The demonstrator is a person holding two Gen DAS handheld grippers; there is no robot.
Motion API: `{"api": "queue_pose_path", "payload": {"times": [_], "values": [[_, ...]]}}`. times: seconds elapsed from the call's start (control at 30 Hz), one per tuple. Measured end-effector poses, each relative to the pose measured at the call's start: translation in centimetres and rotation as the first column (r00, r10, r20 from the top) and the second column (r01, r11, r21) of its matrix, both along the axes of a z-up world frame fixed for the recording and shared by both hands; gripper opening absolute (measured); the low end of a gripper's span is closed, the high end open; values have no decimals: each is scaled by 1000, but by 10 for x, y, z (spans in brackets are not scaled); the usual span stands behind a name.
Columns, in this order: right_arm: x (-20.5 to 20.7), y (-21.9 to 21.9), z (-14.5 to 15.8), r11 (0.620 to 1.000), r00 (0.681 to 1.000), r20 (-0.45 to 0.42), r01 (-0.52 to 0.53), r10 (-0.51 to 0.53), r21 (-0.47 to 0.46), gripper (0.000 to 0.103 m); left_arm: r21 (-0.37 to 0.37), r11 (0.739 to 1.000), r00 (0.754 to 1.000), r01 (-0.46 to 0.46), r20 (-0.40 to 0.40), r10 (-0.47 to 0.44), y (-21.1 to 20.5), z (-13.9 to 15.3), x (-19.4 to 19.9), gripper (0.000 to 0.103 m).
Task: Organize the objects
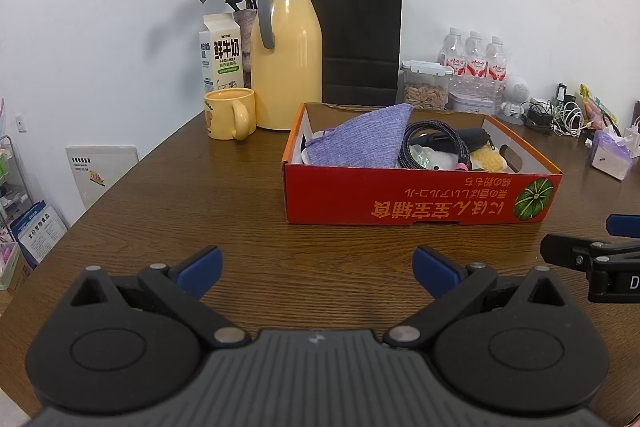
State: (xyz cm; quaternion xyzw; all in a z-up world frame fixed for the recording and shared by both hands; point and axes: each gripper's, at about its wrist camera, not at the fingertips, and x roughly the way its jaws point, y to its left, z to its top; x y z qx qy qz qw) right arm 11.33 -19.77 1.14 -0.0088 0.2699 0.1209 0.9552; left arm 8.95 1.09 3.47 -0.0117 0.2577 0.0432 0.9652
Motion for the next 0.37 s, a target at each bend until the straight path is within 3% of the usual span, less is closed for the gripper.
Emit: {"api": "queue_pose_path", "payload": {"times": [0.37], "values": [[0, 0, -1, 1000, 1000, -1, -1, 1, 0, 103, -8, 1000, 1000, -1, -26, 1, 2, -6, 2, 103]]}}
